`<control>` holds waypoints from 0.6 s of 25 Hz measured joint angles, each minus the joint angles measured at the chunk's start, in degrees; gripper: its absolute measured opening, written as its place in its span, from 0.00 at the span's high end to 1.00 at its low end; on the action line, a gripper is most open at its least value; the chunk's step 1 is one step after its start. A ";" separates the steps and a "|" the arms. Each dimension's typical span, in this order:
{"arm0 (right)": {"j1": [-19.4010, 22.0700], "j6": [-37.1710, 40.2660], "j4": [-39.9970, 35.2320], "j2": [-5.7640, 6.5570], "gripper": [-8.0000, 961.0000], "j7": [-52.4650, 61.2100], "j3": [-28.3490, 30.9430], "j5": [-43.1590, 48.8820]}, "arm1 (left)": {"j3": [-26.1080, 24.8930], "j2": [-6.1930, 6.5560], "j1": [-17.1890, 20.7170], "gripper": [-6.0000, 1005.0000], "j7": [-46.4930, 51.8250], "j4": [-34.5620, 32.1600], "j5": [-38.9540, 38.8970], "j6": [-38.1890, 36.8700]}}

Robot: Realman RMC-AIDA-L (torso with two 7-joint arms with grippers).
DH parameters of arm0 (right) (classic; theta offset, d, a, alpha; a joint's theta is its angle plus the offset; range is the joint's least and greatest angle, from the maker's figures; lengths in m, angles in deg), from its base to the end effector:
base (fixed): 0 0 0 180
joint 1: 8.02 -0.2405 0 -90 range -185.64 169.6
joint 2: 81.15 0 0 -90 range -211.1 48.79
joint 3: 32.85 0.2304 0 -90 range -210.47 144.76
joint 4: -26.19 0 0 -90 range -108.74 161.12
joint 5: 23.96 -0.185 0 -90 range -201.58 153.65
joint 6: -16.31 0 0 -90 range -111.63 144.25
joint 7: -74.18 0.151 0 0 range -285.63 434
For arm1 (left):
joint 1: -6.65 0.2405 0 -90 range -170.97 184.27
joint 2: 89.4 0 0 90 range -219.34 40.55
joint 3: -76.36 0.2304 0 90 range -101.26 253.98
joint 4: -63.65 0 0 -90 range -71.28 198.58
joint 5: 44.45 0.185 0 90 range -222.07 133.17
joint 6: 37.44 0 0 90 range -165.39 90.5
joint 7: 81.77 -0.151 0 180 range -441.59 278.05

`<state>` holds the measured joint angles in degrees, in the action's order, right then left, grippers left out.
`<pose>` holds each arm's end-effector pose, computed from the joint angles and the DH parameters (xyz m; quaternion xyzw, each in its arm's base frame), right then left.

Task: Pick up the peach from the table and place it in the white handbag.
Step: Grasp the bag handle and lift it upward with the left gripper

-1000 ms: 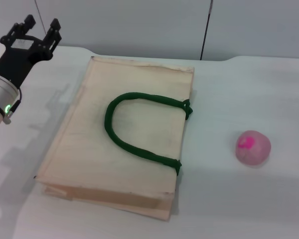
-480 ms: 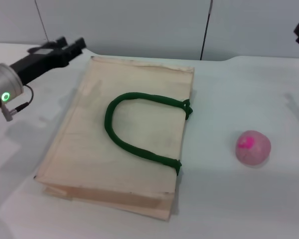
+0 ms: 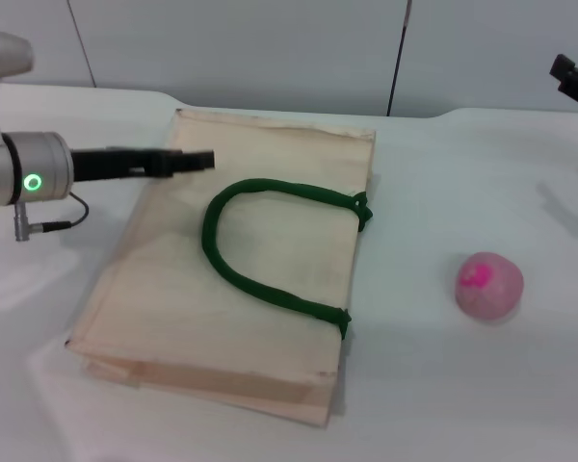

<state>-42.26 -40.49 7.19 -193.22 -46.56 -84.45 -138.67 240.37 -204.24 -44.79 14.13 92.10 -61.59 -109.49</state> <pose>0.2552 0.3899 0.0608 -0.7944 0.2728 0.3192 0.4390 -0.2489 0.3821 0.0322 -0.8349 -0.4477 -0.1945 0.2544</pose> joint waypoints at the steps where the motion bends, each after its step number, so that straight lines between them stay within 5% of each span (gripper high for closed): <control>1: 0.00 0.10 -0.22 0.00 0.16 0.19 0.01 0.18 | 0.00 0.07 -0.50 0.36 1.04 0.15 1.74 -0.10; 15: -0.15 0.12 -0.58 -0.14 0.16 0.31 0.01 0.27 | 0.00 -0.04 -2.98 0.37 2.65 -0.21 10.03 0.00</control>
<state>-42.42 -40.37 6.60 -193.36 -46.26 -84.44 -138.39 240.36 -204.27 -47.77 16.78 91.89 -51.56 -109.48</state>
